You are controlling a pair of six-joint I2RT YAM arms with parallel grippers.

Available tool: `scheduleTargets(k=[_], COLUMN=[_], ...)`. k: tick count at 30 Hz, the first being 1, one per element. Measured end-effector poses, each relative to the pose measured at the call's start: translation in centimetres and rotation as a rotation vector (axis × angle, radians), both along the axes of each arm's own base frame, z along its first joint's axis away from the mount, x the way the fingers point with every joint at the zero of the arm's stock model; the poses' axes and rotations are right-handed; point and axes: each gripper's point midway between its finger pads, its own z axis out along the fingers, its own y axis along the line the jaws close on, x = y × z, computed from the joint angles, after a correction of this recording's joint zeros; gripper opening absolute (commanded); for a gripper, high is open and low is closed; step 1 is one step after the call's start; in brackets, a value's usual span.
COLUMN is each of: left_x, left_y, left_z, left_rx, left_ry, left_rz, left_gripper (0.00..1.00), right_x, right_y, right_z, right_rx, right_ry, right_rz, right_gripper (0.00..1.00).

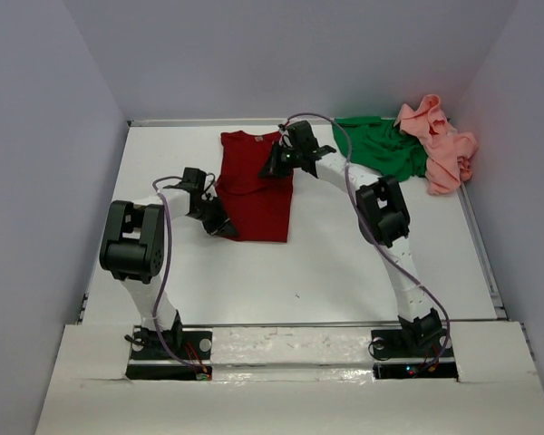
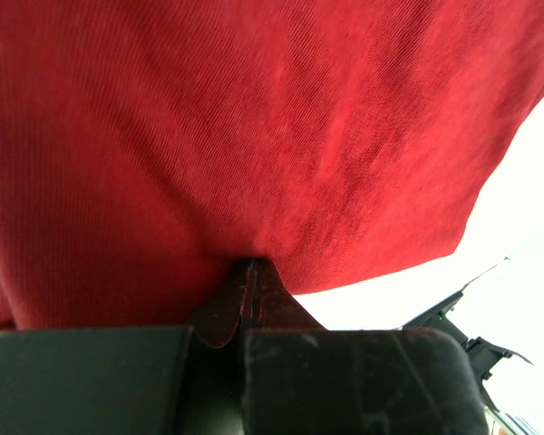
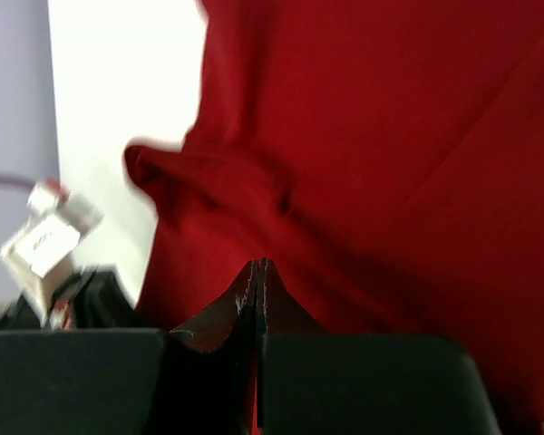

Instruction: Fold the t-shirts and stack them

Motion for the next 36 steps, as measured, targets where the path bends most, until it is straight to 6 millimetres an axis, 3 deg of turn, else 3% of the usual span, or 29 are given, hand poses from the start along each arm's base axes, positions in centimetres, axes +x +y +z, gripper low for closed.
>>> scheduleTargets(k=[4,8,11,17,22,29,36], left_x=[0.8,1.1,1.1,1.1,1.1,1.1,1.1], left_y=[-0.1,0.0,0.0,0.0,0.0,0.0,0.0], left_z=[0.1,0.1,0.1,0.1,0.1,0.1,0.1], left_rx=[0.004,0.009,0.009,0.009,0.009,0.010,0.012], left_ry=[-0.007,-0.012,-0.012,-0.012,-0.012,-0.012,-0.013], left_rz=[0.000,0.002,0.002,0.002,0.002,0.002,0.000], left_gripper=[0.00,0.00,0.00,0.00,0.00,0.00,0.00], right_x=[-4.9,-8.2,-10.7,-14.5,-15.1,-12.8,-11.5], right_y=[1.3,2.6,3.5,4.4,4.7,5.9,6.1], right_z=[1.6,4.1,4.8,1.9,0.8,-0.2,-3.3], right_rx=[0.003,0.029,0.038,-0.010,-0.044,-0.066,-0.116], right_ry=[0.054,0.053,0.063,0.130,0.132,0.084,0.081], right_rz=[0.083,0.153,0.202,0.261,0.269,0.258,0.244], right_gripper=[0.00,0.00,0.00,0.00,0.00,0.00,0.00])
